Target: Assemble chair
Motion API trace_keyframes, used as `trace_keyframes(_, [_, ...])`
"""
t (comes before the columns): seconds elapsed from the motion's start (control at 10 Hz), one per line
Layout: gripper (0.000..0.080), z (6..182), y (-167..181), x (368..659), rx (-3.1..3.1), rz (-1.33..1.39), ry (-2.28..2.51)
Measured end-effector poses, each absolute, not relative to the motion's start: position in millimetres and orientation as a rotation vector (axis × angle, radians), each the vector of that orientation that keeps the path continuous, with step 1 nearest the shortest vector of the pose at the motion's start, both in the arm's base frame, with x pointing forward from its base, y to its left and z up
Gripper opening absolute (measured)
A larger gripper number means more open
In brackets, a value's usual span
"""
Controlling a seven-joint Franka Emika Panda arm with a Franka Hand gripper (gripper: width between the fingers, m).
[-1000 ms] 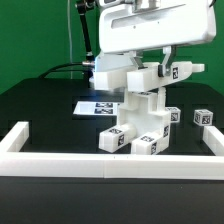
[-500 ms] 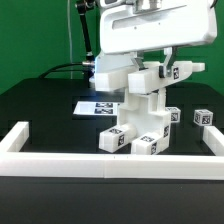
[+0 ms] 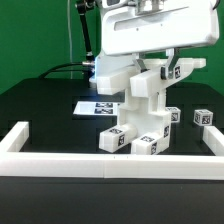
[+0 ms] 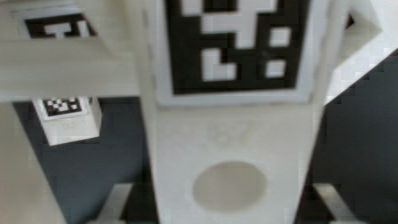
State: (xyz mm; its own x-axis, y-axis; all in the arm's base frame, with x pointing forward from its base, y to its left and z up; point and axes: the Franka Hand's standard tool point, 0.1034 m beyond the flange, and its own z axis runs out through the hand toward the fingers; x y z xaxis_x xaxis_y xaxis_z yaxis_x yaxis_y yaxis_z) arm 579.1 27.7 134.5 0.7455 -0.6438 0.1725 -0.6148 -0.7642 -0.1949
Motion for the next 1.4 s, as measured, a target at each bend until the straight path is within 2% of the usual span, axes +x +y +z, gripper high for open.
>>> trace_keyframes(1.4, [0.0291, 136.4, 36.9, 575.8, -2.762, -0.325, 1.135])
